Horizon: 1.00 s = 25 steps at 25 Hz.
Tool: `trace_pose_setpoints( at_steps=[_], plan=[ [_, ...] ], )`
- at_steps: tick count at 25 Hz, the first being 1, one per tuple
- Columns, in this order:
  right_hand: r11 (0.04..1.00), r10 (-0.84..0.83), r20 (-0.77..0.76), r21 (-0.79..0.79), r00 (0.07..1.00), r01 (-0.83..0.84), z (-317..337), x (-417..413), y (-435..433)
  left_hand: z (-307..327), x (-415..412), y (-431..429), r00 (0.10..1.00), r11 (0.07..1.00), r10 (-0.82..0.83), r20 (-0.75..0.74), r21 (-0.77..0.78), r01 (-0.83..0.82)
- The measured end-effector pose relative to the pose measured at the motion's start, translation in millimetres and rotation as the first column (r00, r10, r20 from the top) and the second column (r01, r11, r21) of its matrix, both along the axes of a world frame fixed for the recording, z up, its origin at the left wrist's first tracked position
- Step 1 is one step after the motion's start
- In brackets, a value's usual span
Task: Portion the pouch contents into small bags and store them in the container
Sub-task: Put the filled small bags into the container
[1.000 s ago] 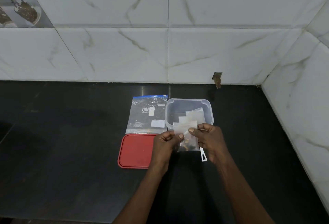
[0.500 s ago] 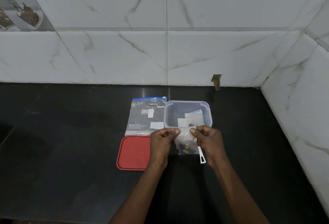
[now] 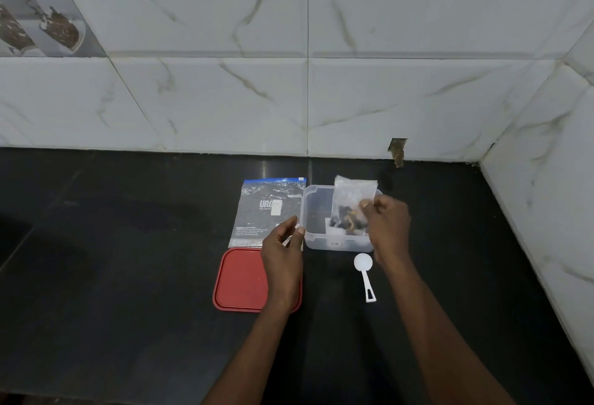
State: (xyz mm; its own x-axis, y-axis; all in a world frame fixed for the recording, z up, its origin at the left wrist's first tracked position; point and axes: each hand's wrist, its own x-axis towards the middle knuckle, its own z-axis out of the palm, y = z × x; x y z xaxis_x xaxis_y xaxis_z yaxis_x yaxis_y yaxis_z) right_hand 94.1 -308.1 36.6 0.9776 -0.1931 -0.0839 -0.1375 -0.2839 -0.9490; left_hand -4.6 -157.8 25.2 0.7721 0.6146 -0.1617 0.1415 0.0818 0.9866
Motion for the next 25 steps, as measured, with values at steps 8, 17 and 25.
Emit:
trace_pose_setpoints(
  at_steps=[8, 17, 25],
  plan=[
    [0.823, 0.064, -0.444, -0.483, 0.894, -0.299, -30.1, 52.5, 59.7, -14.2, 11.0, -0.2, 0.985, 0.951, -0.107, -0.136, 0.275, 0.141],
    [0.661, 0.232, -0.378, -0.615, 0.896, -0.43, -26.2, 49.1, 73.8, -13.1, 11.0, -2.4, 0.988, 0.937, -0.105, -0.114, 0.322, 0.137],
    [0.608, 0.252, -0.512, -0.576, 0.821, -0.546, -10.8, 74.3, 18.9, -12.5, 11.1, -3.4, 0.986, 0.933, -0.109, -0.127, 0.331, 0.145]
  ],
)
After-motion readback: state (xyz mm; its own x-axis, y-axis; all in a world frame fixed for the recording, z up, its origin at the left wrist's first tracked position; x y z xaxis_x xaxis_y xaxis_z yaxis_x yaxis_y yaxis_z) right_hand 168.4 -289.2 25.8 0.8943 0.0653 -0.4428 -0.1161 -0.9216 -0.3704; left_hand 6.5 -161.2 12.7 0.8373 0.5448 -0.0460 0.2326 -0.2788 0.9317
